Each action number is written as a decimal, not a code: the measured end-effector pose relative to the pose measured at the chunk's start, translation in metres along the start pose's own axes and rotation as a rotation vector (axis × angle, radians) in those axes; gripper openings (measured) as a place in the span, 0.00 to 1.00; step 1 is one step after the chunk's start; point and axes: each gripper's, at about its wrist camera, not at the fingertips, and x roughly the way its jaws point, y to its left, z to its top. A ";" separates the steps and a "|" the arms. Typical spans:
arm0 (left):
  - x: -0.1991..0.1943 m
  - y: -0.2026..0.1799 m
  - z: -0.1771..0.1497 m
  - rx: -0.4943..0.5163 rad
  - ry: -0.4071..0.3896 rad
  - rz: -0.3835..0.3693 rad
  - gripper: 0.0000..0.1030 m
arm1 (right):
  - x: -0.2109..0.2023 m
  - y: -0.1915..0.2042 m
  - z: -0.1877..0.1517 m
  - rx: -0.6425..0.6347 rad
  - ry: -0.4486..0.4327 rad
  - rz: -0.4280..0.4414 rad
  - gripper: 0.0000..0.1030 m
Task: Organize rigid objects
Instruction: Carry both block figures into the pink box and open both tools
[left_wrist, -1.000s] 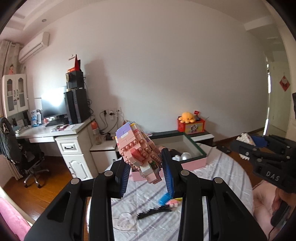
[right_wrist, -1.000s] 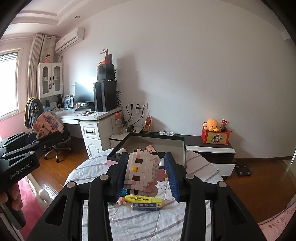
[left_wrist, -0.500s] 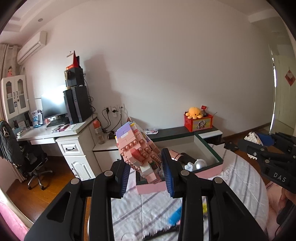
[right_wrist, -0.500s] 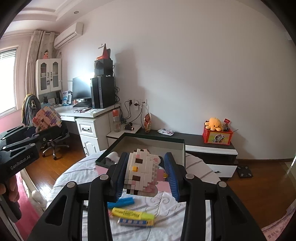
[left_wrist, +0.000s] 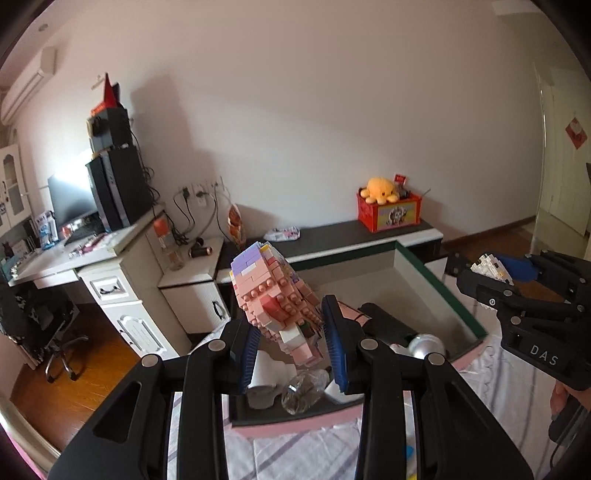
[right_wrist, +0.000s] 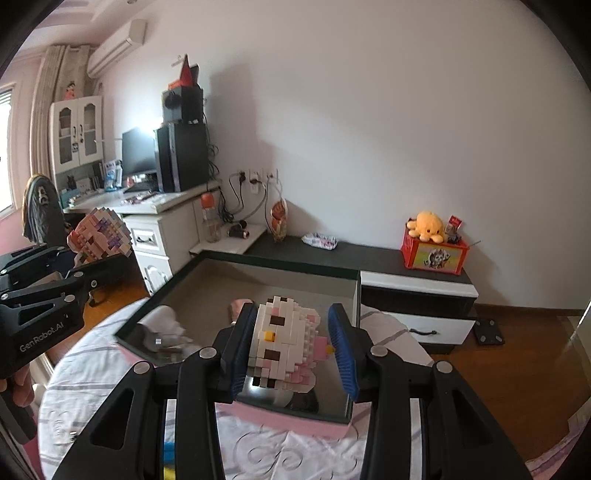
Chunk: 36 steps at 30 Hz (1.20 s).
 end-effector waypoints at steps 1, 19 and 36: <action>0.009 0.000 -0.002 -0.001 0.013 -0.007 0.32 | 0.006 -0.002 -0.001 0.000 0.009 0.000 0.40; 0.084 0.002 -0.046 -0.047 0.177 -0.059 0.34 | 0.085 -0.021 -0.034 0.026 0.173 -0.018 0.40; 0.068 0.013 -0.048 -0.097 0.114 -0.012 0.85 | 0.083 -0.019 -0.037 0.038 0.148 -0.018 0.49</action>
